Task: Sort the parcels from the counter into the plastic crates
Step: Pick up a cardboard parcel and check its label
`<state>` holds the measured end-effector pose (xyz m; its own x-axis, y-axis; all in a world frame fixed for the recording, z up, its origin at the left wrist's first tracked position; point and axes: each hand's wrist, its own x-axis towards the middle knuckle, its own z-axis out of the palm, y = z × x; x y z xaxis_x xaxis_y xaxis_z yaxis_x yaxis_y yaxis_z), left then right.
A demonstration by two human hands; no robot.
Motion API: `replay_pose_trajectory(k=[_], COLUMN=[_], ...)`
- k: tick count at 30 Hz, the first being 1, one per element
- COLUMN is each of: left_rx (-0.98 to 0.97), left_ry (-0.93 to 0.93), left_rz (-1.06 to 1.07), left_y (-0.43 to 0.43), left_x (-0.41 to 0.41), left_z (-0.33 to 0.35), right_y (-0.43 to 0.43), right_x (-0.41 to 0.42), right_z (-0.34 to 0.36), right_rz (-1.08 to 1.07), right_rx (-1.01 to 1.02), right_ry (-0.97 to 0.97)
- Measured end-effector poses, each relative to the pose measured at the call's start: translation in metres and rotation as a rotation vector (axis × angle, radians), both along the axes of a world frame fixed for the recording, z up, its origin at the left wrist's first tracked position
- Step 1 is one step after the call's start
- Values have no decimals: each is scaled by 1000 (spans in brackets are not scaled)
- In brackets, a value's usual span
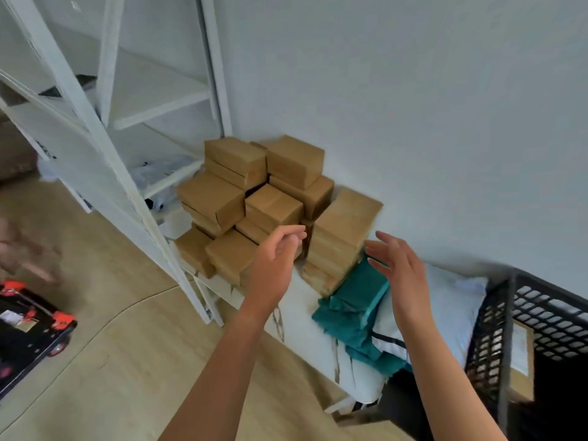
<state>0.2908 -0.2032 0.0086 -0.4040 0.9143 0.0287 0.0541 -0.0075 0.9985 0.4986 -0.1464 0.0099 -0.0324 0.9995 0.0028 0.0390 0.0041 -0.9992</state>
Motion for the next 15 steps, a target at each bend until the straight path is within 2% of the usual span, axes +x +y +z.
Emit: replay_pose_trajectory(k=[9, 15], left_rx=[-65, -150], left_ry=[10, 224], left_rz=[-58, -192], left_y=[39, 101], left_x=[-30, -31], left_z=[-27, -30], right_y=[37, 99], right_x=[-25, -25], right_z=[-18, -44], right_rz=[-39, -187], right_rx=[-19, -95], right_ry=[-74, -32])
